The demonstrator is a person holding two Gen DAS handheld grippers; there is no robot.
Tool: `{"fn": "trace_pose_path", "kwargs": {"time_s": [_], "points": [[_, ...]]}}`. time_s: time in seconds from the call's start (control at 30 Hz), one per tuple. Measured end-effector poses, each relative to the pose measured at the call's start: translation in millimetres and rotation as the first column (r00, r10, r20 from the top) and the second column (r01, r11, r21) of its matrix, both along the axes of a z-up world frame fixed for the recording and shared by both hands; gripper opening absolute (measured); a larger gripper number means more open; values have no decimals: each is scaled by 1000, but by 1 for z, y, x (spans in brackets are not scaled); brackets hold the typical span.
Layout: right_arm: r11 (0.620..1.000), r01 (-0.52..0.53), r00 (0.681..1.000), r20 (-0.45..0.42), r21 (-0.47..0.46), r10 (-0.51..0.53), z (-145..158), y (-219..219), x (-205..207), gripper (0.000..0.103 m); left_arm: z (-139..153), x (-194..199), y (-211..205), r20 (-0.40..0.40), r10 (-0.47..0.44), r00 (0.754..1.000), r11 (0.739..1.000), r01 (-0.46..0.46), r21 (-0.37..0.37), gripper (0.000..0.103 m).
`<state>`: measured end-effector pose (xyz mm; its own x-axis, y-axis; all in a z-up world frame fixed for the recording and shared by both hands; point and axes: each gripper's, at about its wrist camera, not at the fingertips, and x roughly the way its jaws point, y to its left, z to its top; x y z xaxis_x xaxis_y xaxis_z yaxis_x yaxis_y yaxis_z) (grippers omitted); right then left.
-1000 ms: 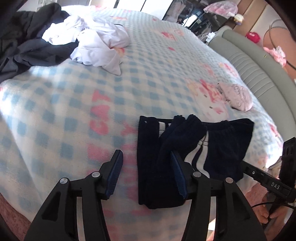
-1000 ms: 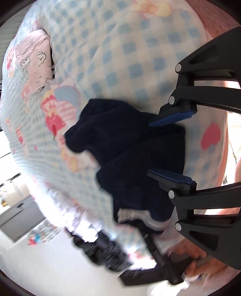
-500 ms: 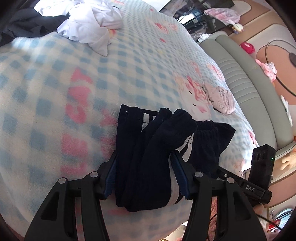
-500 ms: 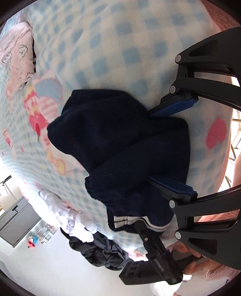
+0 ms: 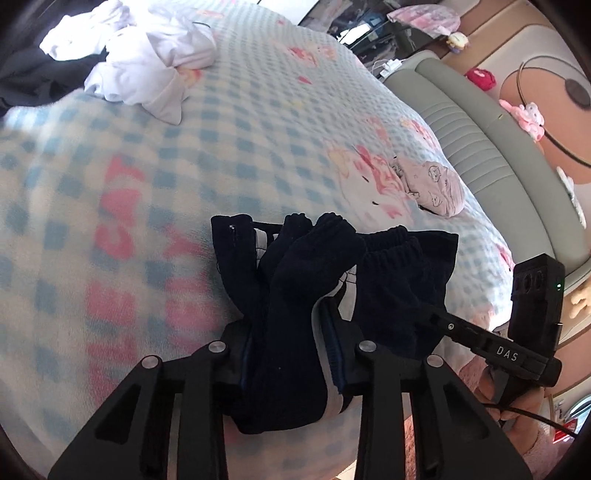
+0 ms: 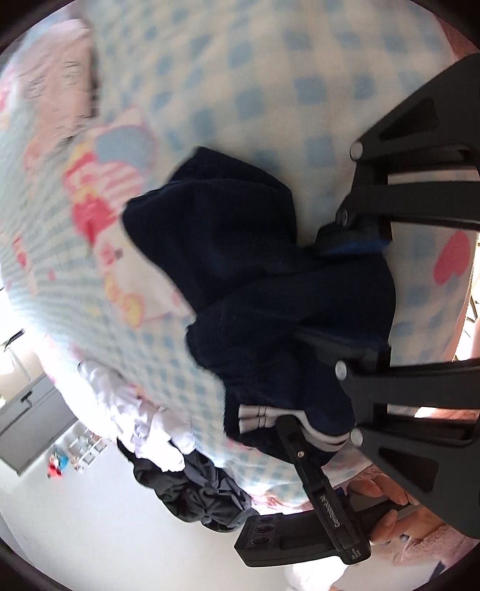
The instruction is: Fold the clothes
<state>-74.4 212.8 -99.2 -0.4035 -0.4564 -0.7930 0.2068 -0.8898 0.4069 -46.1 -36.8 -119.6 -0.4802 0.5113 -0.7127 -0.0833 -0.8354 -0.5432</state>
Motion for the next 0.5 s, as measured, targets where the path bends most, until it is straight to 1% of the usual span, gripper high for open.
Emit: {"fn": "trace_pose_path", "kwargs": {"time_s": [0.03, 0.1, 0.17, 0.23, 0.3, 0.37, 0.43, 0.47, 0.5], "points": [[1000, -12, 1000, -18, -4, 12, 8, -1, 2, 23, 5, 3, 2, -12, 1, 1000, 1000, -1, -7, 27], [999, -26, 998, -61, -28, 24, 27, 2, 4, 22, 19, 4, 6, -46, -9, 999, 1000, 8, -19, 23], [999, -7, 999, -53, -36, 5, 28, 13, 4, 22, 35, 4, 19, -82, -29, 996, 999, 27, -25, 22], [999, 13, 999, -43, -42, -15, 28, 23, 5, 22, 48, 2, 25, -107, -55, 993, 998, 55, -8, 22], [998, 33, 999, -32, -49, -34, 28, 34, 6, 22, 60, -7, 41, -137, -96, 986, 995, 96, -7, 22], [997, 53, 998, -22, -56, -54, 28, 45, 7, 22, 66, -18, 62, -155, -139, 978, 990, 134, -41, 22], [995, 73, 997, -11, -62, -74, 27, 55, 8, 23, 66, -25, 74, -130, -157, 979, 982, 140, -125, 22], [994, 83, 996, -6, -65, -84, 27, 61, 8, 24, 62, -26, 70, -114, -141, 983, 983, 125, -131, 22], [993, 93, 996, -1, -68, -93, 27, 66, 8, 30, 59, -27, 67, -98, -125, 987, 984, 111, -138, 22]]}}
